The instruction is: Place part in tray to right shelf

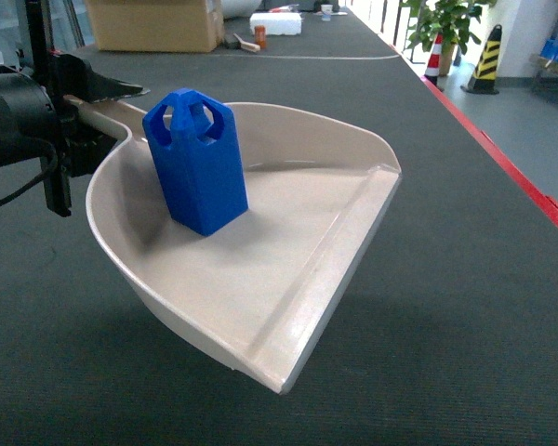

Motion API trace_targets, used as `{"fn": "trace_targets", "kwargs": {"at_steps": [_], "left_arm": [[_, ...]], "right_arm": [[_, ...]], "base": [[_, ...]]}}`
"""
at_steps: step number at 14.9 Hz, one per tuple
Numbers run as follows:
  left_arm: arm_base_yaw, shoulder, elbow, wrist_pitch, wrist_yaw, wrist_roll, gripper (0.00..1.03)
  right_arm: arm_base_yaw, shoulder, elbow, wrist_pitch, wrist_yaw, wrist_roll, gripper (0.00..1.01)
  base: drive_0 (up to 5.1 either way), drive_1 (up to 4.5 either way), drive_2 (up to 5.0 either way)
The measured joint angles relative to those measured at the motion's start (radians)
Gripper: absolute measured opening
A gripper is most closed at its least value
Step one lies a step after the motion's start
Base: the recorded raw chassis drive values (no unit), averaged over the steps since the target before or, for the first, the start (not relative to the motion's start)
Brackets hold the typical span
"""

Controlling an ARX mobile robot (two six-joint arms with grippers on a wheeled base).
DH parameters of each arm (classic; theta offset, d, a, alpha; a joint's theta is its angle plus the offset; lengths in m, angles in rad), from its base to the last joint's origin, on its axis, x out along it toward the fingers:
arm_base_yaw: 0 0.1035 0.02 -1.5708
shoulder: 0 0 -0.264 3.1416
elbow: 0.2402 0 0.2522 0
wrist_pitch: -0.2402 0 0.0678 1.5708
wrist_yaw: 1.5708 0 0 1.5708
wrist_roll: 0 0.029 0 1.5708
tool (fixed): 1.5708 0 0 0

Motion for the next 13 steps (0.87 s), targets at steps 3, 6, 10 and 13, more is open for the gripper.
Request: {"fn": "trace_targets", "kwargs": {"at_steps": [3,6,10,13], "left_arm": [[-0.003,0.0,0.0,0.0,0.003,0.0,0.15],[-0.005,0.0,0.0,0.001,0.005,0.0,0.15],[-0.005,-0.002,0.0,-0.001,0.004,0.0,0.15],[-0.005,-0.002,0.0,-0.001,0.005,0.0,0.15]], "right_arm": [[0.0,0.0,0.0,-0.001,0.0,0.0,1.0],[0.0,0.0,0.0,0.0,0.0,0.0,0.98],[0.0,0.0,0.0,0.0,0.0,0.0,0.98],[0.0,0.0,0.0,0.001,0.0,0.0,0.98]], "base": [[4.7,-2.74,-2.7],[5.0,-2.43,-2.4],[5.0,-2.8,-1.9],[4.9,-3.34,-1.5]]}}
